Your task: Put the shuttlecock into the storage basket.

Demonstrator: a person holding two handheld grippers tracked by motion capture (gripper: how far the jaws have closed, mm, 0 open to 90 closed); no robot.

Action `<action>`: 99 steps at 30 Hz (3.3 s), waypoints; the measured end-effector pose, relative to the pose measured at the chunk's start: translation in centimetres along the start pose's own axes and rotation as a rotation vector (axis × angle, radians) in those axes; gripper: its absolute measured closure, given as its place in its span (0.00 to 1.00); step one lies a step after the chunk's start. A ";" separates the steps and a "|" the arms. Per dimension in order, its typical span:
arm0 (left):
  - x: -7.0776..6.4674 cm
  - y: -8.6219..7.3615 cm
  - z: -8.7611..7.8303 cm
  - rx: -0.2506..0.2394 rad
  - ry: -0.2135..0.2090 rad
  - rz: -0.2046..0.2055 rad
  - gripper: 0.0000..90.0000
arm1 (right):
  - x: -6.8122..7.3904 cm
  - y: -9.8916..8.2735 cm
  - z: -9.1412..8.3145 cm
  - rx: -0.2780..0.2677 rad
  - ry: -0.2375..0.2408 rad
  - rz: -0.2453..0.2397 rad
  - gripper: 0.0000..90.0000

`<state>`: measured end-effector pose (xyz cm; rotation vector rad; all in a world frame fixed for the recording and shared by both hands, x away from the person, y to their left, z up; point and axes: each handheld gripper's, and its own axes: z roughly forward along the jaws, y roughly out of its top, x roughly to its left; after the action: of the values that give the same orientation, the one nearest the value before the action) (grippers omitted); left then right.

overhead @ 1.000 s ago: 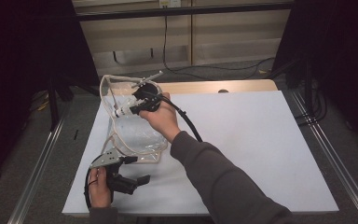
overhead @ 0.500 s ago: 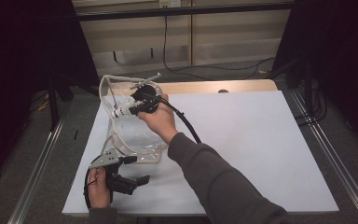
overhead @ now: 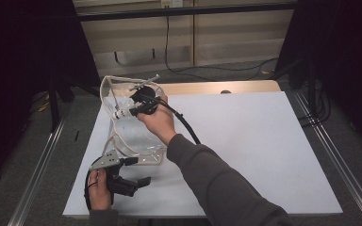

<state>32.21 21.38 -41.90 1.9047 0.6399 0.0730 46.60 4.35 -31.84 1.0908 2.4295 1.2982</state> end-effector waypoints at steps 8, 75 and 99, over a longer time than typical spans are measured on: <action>0.0 0.0 0.1 0.003 -0.004 -0.002 0.03 | 0.2 0.2 0.3 0.001 -0.009 -0.003 0.98; 0.1 -0.3 0.0 0.006 0.000 -0.006 0.03 | -0.2 -1.7 4.5 0.109 -0.081 -0.092 0.98; 0.2 -0.3 -0.1 0.007 0.002 -0.007 0.03 | 0.1 -2.4 5.9 0.163 -0.047 -0.136 0.97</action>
<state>32.20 21.61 -42.15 1.9092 0.6485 0.0685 47.99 7.42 -37.26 0.9607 2.5608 1.0387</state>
